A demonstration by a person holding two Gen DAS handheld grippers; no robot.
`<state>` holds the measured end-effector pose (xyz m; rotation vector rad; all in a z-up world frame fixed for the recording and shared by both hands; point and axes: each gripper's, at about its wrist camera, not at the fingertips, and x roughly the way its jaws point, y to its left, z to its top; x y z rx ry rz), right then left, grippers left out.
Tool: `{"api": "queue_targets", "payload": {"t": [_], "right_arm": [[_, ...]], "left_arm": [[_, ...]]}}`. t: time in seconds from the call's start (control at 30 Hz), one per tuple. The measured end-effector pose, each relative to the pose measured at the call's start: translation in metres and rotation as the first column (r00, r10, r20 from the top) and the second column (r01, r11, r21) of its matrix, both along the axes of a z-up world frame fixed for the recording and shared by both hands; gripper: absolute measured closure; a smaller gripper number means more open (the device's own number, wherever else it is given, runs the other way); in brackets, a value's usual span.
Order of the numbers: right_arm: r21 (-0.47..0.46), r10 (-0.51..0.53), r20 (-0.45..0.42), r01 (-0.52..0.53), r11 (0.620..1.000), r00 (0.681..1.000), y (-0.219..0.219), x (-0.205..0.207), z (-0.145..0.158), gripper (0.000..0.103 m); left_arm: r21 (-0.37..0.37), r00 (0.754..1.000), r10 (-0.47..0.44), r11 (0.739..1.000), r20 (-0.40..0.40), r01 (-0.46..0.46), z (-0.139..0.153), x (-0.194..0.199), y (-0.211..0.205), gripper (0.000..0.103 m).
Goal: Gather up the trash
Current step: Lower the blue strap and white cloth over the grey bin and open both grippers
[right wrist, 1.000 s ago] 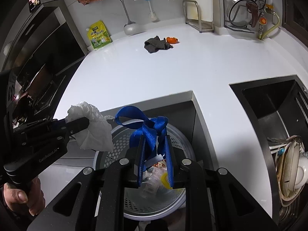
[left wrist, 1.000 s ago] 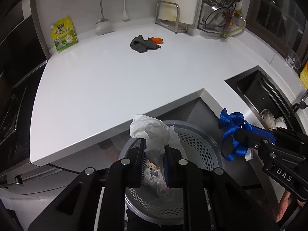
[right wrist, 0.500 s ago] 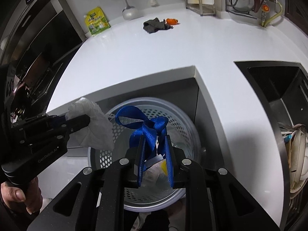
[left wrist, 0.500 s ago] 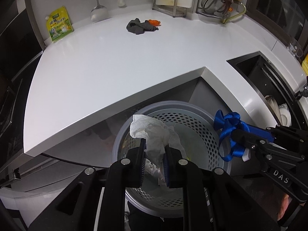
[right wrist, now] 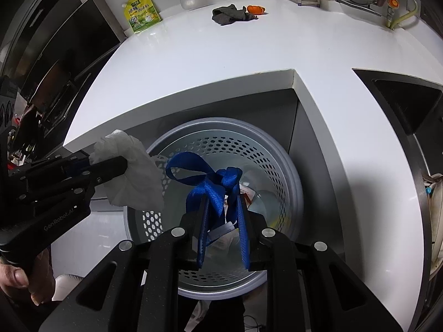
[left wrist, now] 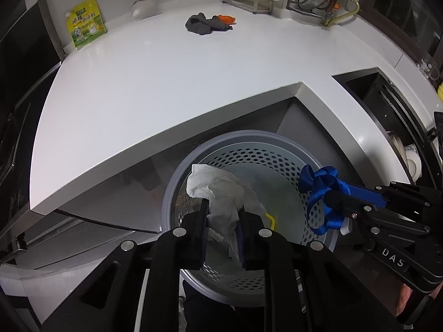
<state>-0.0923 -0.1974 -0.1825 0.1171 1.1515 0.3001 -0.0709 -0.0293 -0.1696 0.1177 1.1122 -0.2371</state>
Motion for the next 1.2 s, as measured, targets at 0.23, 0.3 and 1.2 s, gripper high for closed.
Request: {"api": "queue_targets", "payload": {"t": [0.23,0.3,1.2], "right_arm": [[-0.001,0.007,-0.005,-0.007,1.0,1.0,0.003,0.002,-0.003,0.084],[-0.002,0.01,-0.006,-0.01,1.0,1.0,0.004,0.002,-0.004,0.084],[-0.003,-0.033,0.031,0.033,0.999,0.999,0.007,-0.005,0.009,0.053]], "left_arm": [[-0.004,1.0,0.003,1.0,-0.014,-0.003,-0.002,0.0,0.003,0.084],[-0.003,1.0,0.003,1.0,-0.015,-0.003,-0.002,0.0,0.003,0.083],[-0.003,0.998,0.053,0.999,0.03,-0.053,0.014,-0.006,0.029,0.038]]}}
